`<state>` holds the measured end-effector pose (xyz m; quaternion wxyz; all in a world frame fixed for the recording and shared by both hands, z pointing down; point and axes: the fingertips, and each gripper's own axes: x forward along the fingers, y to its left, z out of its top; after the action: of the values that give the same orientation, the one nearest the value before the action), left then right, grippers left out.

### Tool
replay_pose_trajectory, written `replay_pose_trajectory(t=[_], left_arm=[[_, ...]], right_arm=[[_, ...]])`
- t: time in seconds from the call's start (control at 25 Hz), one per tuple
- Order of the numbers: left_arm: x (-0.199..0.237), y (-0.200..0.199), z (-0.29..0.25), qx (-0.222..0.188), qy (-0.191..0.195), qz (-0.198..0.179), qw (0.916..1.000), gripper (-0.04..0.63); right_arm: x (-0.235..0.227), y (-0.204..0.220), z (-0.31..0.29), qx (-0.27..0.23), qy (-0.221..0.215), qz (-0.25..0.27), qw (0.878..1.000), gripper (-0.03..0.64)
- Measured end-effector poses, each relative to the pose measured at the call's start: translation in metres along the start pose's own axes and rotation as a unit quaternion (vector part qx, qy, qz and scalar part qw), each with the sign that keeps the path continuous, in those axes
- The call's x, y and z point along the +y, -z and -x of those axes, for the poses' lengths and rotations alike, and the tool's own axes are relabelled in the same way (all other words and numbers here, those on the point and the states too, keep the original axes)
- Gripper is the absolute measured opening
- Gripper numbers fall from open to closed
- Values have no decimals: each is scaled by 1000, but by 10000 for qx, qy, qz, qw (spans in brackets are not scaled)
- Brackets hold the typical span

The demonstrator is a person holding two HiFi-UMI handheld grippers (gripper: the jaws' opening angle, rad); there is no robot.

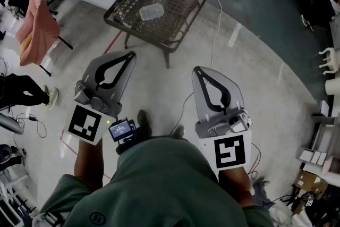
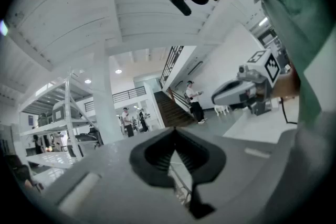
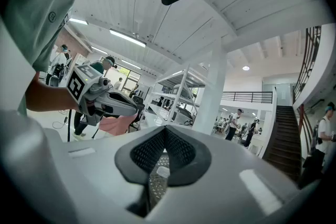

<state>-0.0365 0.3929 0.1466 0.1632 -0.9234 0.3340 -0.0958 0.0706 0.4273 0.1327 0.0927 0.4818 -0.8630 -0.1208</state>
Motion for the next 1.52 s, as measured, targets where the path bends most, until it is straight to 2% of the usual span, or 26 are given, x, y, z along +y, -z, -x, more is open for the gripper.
replay_pose_trajectory(t=[0.72,1.28,1.52], left_arm=[[47,19,20,-102,152,38,9998,3],[102,40,49,-363,524,-37,9980,3],[107,49,38,-347,582,3,9977,3]], right_arm=[[30,-12,-44,11,123,-168,9998,7],[73,-32,-97,68,555,-149,9983,6],[65,-25,-108,163,550,-129,9983,6]])
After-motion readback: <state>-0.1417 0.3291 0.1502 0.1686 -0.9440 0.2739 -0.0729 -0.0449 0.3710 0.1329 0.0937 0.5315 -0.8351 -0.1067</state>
